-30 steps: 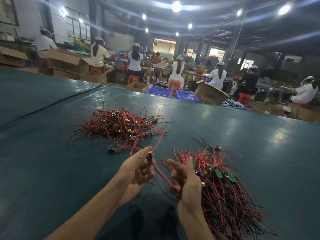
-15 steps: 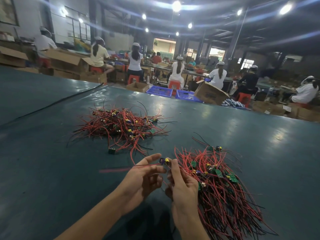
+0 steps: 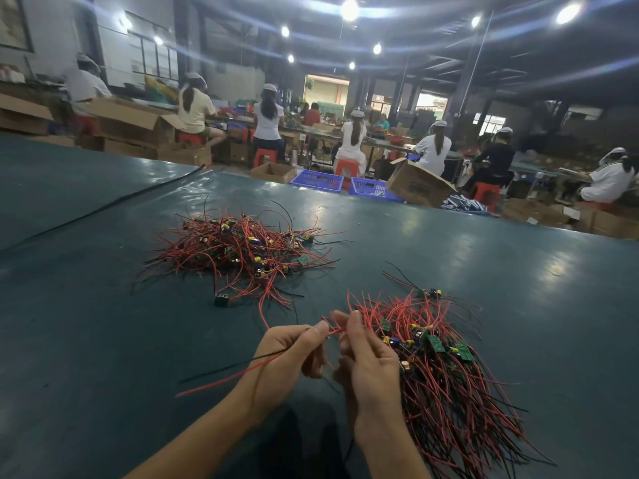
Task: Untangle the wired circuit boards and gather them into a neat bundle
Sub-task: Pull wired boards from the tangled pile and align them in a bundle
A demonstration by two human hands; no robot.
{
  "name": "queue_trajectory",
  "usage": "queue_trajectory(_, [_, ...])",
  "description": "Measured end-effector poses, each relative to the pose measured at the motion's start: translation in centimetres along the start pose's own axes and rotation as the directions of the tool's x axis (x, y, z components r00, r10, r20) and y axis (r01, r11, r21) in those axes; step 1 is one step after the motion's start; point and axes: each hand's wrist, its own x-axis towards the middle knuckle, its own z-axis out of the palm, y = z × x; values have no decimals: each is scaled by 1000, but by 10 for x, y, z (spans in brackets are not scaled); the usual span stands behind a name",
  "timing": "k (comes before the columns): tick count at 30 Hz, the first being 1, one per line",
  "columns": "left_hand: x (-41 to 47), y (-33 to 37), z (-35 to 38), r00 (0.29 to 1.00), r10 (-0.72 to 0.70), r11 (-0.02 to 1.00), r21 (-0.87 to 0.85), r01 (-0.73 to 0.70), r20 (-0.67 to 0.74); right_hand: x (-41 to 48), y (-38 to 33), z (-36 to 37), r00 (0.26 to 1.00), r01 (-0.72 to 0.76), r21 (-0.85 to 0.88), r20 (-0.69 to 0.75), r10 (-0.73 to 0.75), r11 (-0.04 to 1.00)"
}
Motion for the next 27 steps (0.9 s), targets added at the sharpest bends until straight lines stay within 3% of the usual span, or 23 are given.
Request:
queue_trajectory(7, [-2,-5,-2,993,7,987,159,-26,122,16,-20,-28,980,-48,302,-172,104,952])
queue_trajectory(11, [-2,-9,-4,997,18,983,178,-32,75,15,-16,-26,976,-30,161,-208,64,987])
queue_trajectory(15, [-1,-13,-6,998,70,954,291,-68,7,3,-2,-9,988,-153,-139,-34,149,978])
queue_trajectory(17, [-1,-14,-7,994,107,926,363,-98,-3,1,1,-3,989,-139,-154,20,144,978])
queue_trajectory(21, [-3,-15,-7,987,148,874,459,-157,56,4,-1,-6,991,-135,-180,-19,133,974])
queue_trajectory(27, [-9,-18,-2,979,151,818,538,-201,136,15,-9,-23,975,-88,-52,-209,76,995])
